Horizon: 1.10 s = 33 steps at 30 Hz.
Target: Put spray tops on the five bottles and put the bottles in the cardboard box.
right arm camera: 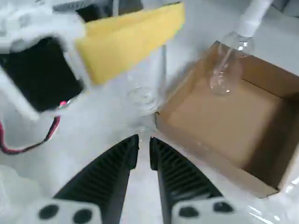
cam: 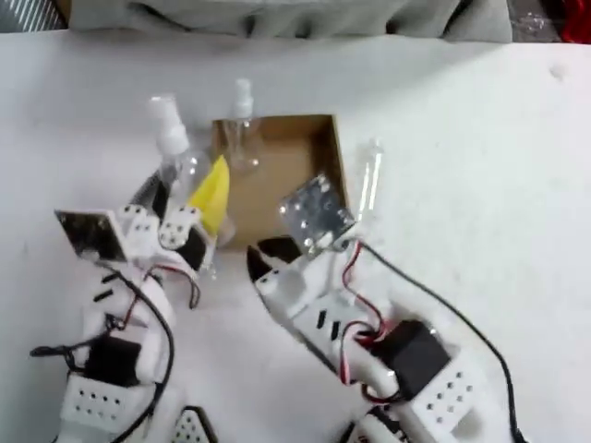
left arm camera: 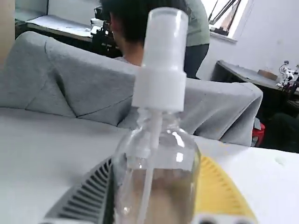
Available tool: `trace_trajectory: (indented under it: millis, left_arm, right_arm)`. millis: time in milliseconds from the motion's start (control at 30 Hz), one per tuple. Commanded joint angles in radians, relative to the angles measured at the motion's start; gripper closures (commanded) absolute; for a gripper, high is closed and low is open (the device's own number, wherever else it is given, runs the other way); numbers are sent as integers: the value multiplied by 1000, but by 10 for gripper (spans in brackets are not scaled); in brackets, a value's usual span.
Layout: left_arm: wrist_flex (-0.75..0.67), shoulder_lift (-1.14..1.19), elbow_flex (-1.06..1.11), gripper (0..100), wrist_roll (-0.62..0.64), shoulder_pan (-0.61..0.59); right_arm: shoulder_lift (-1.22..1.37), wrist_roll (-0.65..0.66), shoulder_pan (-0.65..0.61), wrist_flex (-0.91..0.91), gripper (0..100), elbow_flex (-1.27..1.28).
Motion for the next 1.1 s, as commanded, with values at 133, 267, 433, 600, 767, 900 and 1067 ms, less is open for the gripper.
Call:
trace_trajectory:
  millis: [133,267,433,600,767,900,1067]
  left_arm:
    - [-25,31,-87,979,121,-1]
    - [43,31,-118,979,138,-1]
    - [213,28,-195,979,133,-1]
    - [292,28,-207,979,133,1]
    - [354,25,-213,979,133,1]
    - [396,-47,-204,979,133,1]
    - [485,-188,-204,979,132,38]
  right_arm:
    - [-79,-9,-59,-443,983,341]
    - [-101,-12,-94,-618,983,466]
    - [-102,-126,-122,-774,983,526]
    - [-96,-137,-122,-881,983,552]
    - [-94,-137,-117,-998,983,605]
    - [-94,-137,-116,-1015,983,608]
    - [-94,-137,-108,-1015,983,608]
